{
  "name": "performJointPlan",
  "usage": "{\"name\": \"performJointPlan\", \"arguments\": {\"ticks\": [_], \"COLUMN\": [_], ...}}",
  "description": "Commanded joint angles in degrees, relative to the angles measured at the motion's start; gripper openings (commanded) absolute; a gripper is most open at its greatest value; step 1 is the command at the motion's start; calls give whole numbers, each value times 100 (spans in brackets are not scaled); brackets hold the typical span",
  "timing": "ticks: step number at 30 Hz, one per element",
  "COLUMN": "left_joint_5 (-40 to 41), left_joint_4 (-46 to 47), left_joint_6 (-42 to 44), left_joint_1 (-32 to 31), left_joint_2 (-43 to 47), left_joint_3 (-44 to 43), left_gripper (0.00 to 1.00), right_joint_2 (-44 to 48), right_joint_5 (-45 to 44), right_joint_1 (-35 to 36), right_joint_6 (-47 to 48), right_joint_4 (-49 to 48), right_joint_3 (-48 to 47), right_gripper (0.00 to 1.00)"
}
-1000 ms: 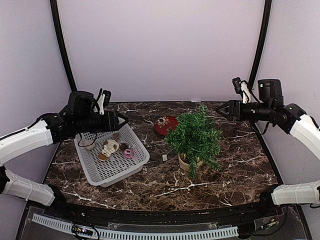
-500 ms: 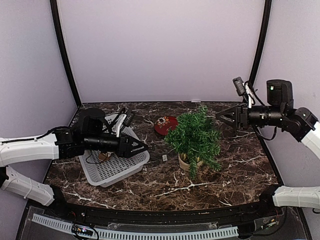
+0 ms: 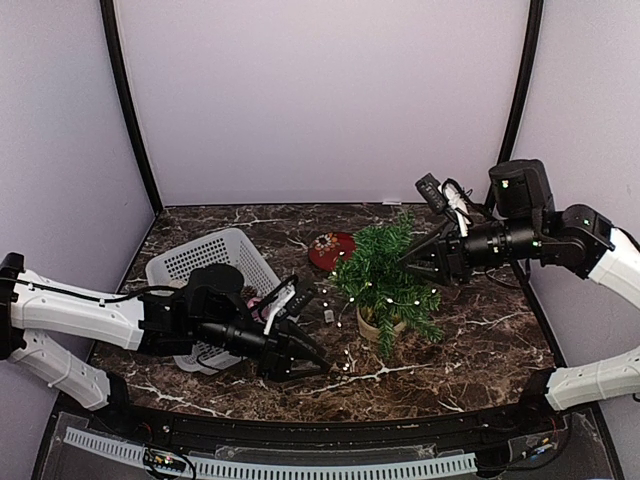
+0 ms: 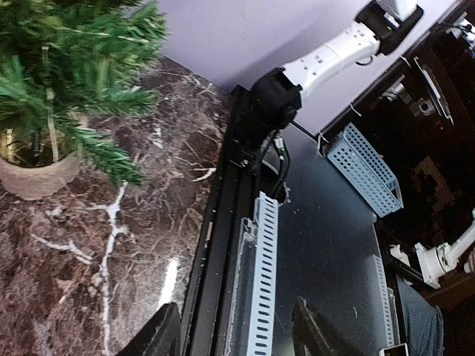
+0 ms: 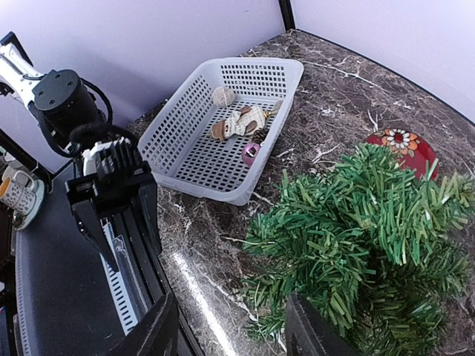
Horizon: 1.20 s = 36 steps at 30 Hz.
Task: Decorate the small christmas tree
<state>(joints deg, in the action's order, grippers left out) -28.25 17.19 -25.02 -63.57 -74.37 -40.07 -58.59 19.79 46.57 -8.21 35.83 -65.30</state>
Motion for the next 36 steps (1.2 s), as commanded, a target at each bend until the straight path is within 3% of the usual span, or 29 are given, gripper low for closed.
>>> {"name": "performJointPlan", "arguments": {"ticks": [1, 11, 13, 15, 16, 19, 23, 30, 36], "left_joint_5": [-350, -21, 29, 50, 49, 72, 372, 614, 741], "left_joint_4": [922, 948, 1026, 1142, 1209, 1326, 1124, 941, 691], "left_joint_6": [202, 416, 433, 424, 412, 377, 411, 356, 254], "left_joint_1": [-201, -230, -234, -235, -235, -235, -235, -235, -235], "left_joint_2": [-153, -429, -500, -550, -560, -561, -557, -527, 23], "left_joint_3": [215, 104, 35, -4, -20, -70, -137, -101, 183], "left_gripper": [53, 52, 48, 37, 26, 16, 23, 21, 28], "right_joint_2": [-79, -91, -67, -47, -36, 9, 49, 70, 90], "right_joint_5": [-115, -99, -102, -134, -159, -182, -186, -238, -248], "right_joint_1": [109, 297, 317, 327, 327, 336, 338, 344, 344], "right_joint_6": [143, 114, 94, 76, 69, 41, -9, -8, -11], "right_joint_4": [-85, -129, -151, -120, -95, -77, -73, -44, -60], "right_joint_3": [-258, -279, -290, -303, -312, -300, -304, -330, -300], "right_gripper": [49, 47, 46, 46, 45, 44, 44, 45, 44]}}
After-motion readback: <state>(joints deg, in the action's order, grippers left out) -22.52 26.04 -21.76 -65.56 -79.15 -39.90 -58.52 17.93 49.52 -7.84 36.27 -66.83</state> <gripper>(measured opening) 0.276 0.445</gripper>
